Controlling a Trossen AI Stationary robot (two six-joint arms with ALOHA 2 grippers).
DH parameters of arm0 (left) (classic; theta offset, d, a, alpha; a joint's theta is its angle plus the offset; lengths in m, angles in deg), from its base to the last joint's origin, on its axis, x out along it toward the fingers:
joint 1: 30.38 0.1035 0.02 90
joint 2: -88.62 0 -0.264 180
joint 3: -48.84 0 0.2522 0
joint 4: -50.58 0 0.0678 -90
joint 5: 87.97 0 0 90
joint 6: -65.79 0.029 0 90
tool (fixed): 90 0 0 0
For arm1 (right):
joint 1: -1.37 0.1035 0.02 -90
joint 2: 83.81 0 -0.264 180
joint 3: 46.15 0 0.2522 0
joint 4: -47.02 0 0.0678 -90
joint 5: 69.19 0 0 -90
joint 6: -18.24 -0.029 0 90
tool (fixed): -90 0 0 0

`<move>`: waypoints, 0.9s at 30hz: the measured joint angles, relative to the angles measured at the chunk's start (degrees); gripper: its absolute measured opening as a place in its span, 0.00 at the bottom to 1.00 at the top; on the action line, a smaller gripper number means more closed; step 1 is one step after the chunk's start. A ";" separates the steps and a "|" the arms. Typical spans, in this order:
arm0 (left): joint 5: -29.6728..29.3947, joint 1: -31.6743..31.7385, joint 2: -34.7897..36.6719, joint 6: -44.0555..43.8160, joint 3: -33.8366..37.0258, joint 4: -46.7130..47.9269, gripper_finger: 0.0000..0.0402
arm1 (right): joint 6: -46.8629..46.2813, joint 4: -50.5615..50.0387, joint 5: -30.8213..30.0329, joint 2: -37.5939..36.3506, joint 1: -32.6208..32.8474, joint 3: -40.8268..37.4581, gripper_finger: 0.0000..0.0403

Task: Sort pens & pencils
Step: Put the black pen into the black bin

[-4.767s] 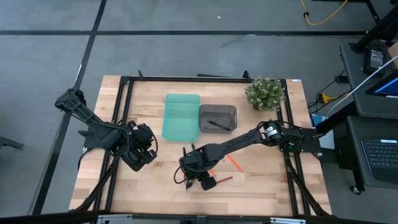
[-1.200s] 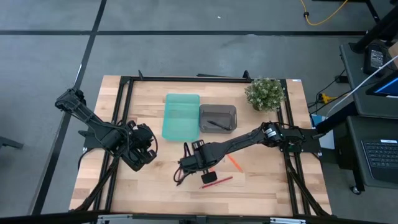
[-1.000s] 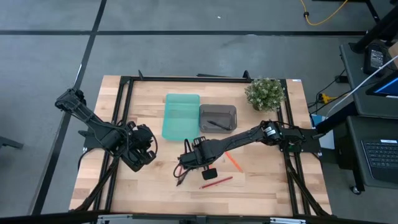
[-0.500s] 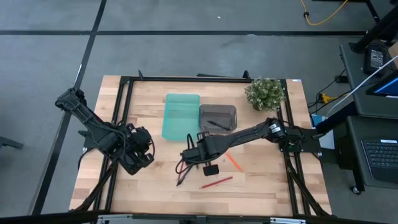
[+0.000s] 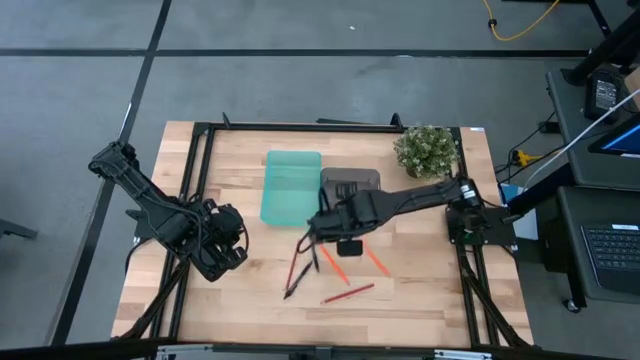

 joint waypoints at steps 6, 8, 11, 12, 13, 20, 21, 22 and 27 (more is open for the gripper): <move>0.00 0.00 0.00 0.06 0.00 0.01 0.10 | 0.35 1.49 -1.93 -4.49 -3.94 -8.95 0.07; 0.01 0.00 0.00 0.07 0.00 0.02 0.10 | 0.50 3.64 -2.69 -6.38 -5.51 -13.20 0.08; 0.00 0.00 0.00 0.11 0.00 0.04 0.10 | 2.12 9.25 -2.53 -9.95 -7.95 -19.97 0.08; 0.00 0.00 0.00 0.11 0.00 0.02 0.10 | 3.18 12.23 -1.66 -11.16 -8.79 -22.09 0.08; 0.00 0.00 0.00 0.11 0.00 0.02 0.10 | 4.18 15.43 -0.68 -12.33 -9.64 -24.35 0.08; 0.00 0.02 0.00 0.04 0.00 0.00 0.10 | 8.33 25.45 2.29 -16.04 -15.88 -34.91 0.08; 0.00 0.02 -0.01 0.04 0.00 0.00 0.10 | 8.86 25.60 2.34 -16.04 -16.67 -35.74 0.09; -0.01 0.02 0.00 0.04 0.00 0.00 0.10 | 9.12 26.01 2.95 -16.04 -17.44 -36.46 0.09; -0.02 0.09 0.00 0.04 0.00 0.00 0.10 | 12.03 31.12 7.16 -16.07 -19.94 -38.62 0.08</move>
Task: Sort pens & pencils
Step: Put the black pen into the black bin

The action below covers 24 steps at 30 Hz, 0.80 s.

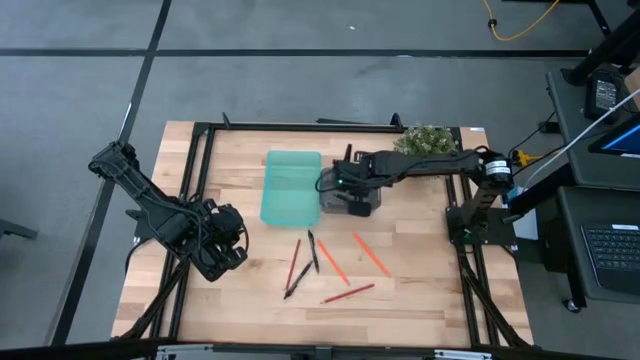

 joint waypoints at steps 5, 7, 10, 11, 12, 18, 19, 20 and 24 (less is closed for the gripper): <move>0.00 0.00 0.00 -0.02 0.00 0.02 0.10 | 1.57 4.20 2.24 0.00 -1.32 -1.41 0.09; 0.00 0.00 0.00 -0.02 0.00 0.00 0.10 | 1.61 4.77 2.55 0.00 -1.67 -2.49 0.09; -0.03 0.00 0.00 -0.02 0.00 0.02 0.10 | 1.52 5.16 3.74 0.00 -2.13 -3.58 0.09; -0.08 0.00 0.00 -0.02 0.00 0.01 0.10 | 1.56 6.06 4.37 0.00 -2.18 -4.01 0.09; -0.15 0.00 0.00 -0.02 0.00 0.01 0.10 | 1.58 6.98 4.73 0.00 -2.17 -4.46 0.09; -0.21 0.00 0.00 -0.02 0.00 0.00 0.10 | 1.77 10.53 5.84 0.00 -2.37 -7.76 0.10; -0.21 0.00 0.00 -0.03 0.00 0.00 0.10 | 1.77 11.27 6.33 0.00 -2.39 -8.50 0.10; -0.25 0.00 0.00 -0.02 0.00 0.00 0.10 | 1.77 12.29 6.60 0.00 -2.39 -9.26 0.10; -0.61 0.00 0.00 -0.02 0.00 0.00 0.10 | 1.71 13.48 6.66 0.00 -2.54 -11.42 0.10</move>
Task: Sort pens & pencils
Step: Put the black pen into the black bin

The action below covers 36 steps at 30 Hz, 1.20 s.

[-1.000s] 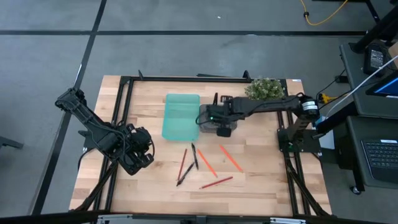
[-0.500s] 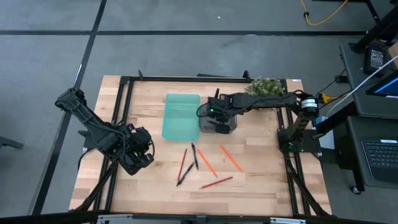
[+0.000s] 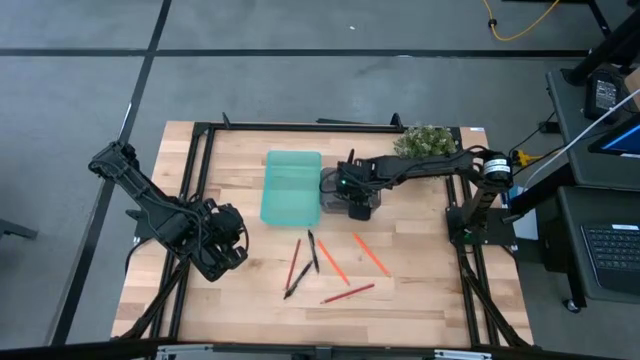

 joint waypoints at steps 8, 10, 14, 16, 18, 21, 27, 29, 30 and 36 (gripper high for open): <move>-0.02 0.00 0.00 -0.08 0.00 -0.02 0.10 | 1.46 2.99 3.00 0.00 0.03 -0.03 0.10; -0.02 0.00 0.00 -0.47 0.00 -0.02 0.10 | 1.44 2.99 3.05 0.00 0.04 -0.03 0.11; -0.02 0.00 0.00 -0.48 0.00 -0.02 0.10 | 1.38 2.94 3.05 0.00 0.04 -0.03 0.16; -0.02 0.00 0.00 -0.48 0.00 -0.02 0.10 | 1.38 2.81 3.03 0.00 0.04 -0.03 0.19; -0.02 0.00 0.00 -0.48 0.00 -0.02 0.10 | 1.37 2.77 3.03 0.00 0.04 -0.03 0.22; -0.02 0.00 0.00 -0.48 0.00 -0.02 0.10 | 1.33 2.74 2.99 0.00 0.04 -0.01 0.25; -0.02 0.00 0.00 -0.48 0.00 -0.02 0.10 | -0.29 0.44 2.87 0.00 1.24 1.98 0.27; -0.02 0.00 0.00 -0.48 0.00 -0.02 0.10 | -1.66 -2.63 2.89 0.00 2.50 4.38 0.27; -0.02 0.00 0.00 -0.48 0.00 -0.02 0.10 | -2.48 -4.07 3.20 0.00 3.35 5.74 0.27; -0.02 0.00 0.00 -0.48 0.00 -0.02 0.10 | -9.96 -3.55 10.79 0.00 12.51 11.59 0.27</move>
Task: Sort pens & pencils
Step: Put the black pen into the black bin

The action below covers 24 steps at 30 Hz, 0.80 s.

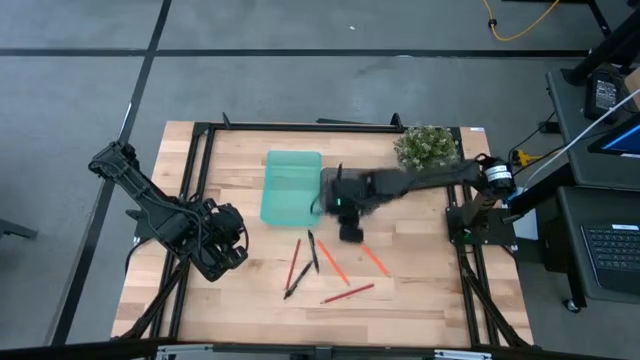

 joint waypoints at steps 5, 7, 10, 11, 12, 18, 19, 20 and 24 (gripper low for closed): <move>0.00 0.00 0.00 0.00 0.00 0.00 0.10 | -13.67 5.65 0.29 1.24 7.12 -0.01 0.27; 0.00 0.00 0.00 0.00 0.00 0.00 0.10 | -21.08 9.37 -0.11 2.13 8.33 -0.01 0.27; -0.10 0.00 0.00 1.54 0.00 0.06 0.10 | -29.18 16.06 -0.16 4.15 9.47 -0.01 0.27; -0.48 0.00 0.00 2.30 0.00 0.12 0.10 | -32.04 17.88 -0.25 4.93 9.57 -0.01 0.27; -1.06 0.00 0.00 3.00 0.00 0.31 0.10 | -34.76 18.74 -0.15 5.66 9.60 -0.01 0.27; -2.82 0.00 0.00 9.24 0.00 3.05 0.10 | -47.87 19.16 -1.53 9.06 8.50 -0.08 0.27; -3.38 -0.02 0.00 9.93 0.00 3.99 0.10 | -49.22 19.40 -1.43 9.15 8.19 -0.08 0.27; -4.00 -0.01 0.00 10.09 0.00 5.38 0.10 | -50.32 19.50 -1.40 9.16 7.95 0.00 0.27; -6.30 0.00 0.00 10.08 0.00 11.12 0.10 | -52.15 16.99 -1.90 9.18 7.62 1.40 0.27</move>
